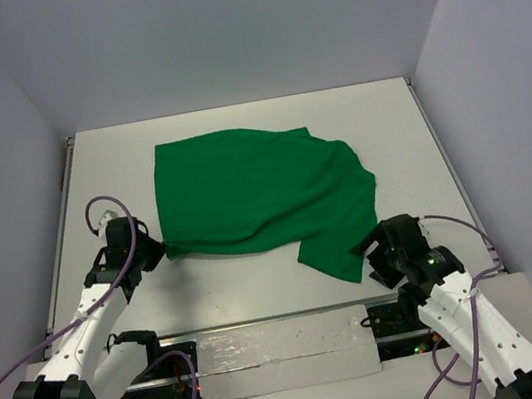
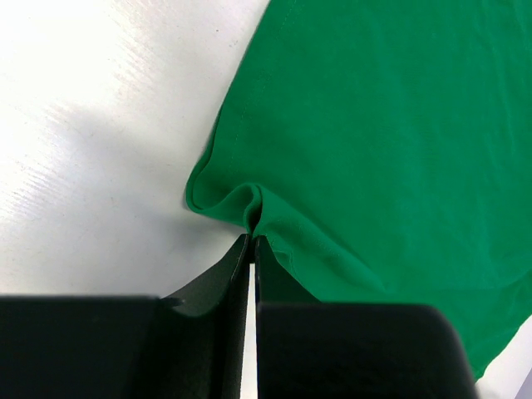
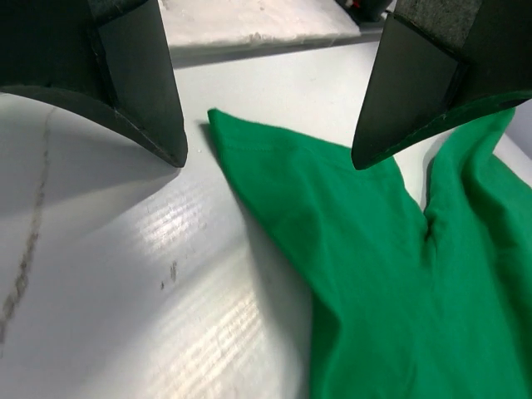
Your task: Fold and stack the t-shirts
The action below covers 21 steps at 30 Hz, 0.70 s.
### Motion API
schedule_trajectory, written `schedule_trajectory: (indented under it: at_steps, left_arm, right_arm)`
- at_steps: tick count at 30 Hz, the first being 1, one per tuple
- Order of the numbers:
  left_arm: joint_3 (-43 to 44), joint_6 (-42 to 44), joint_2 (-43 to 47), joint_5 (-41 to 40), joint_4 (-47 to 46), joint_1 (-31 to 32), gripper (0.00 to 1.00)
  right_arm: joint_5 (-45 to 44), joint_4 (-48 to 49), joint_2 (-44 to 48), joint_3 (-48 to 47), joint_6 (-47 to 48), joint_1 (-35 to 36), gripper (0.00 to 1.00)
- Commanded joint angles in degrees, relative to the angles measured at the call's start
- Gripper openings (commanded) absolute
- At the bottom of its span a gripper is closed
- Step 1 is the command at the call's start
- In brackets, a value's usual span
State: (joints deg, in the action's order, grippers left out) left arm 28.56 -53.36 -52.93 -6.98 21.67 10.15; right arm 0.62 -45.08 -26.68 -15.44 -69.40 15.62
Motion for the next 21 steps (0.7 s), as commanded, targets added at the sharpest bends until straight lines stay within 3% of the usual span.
schedule_trajectory:
  at_steps: [1, 4, 10, 14, 17, 19, 20, 21]
  left_arm:
    - [2.4, -0.2, 0.3, -0.3, -0.8, 0.3, 0.10]
    - [2.9, -0.3, -0.5, -0.5, -0.6, 0.4, 0.10]
    - [3.7, -0.3, -0.8, -1.1, -0.3, 0.4, 0.10]
    - [3.8, -0.3, -0.2, -1.5, 0.3, 0.4, 0.10]
    - [3.8, -0.2, 0.4, -2.0, 1.1, 0.4, 0.10]
    - [3.8, -0.1, 0.5, -2.0, 1.4, 0.4, 0.10]
    - [4.1, -0.2, 0.5, -2.1, 1.5, 0.4, 0.10]
    - [4.1, -0.2, 0.5, -2.0, 1.8, 0.4, 0.10]
  right_arm:
    - [0.0, -3.4, 1.8, 1.6, -5.3, 1.9, 0.87]
    - [3.5, 1.0, -0.1, 5.3, -7.6, 2.7, 0.87]
    - [2.3, 12.2, -8.4, 5.4, -10.1, 5.1, 0.87]
    - [-0.7, 22.1, -15.0, 4.3, -10.5, 6.2, 0.81]
    - [-4.3, 29.4, -18.6, 3.9, -10.0, 6.6, 0.64]
    - [-5.4, 34.1, -20.8, 4.1, -10.0, 6.6, 0.37]
    - [-5.6, 35.5, -21.9, 3.7, -9.7, 6.9, 0.19]
    - [-5.8, 35.8, -22.7, 3.0, -9.2, 7.2, 0.10]
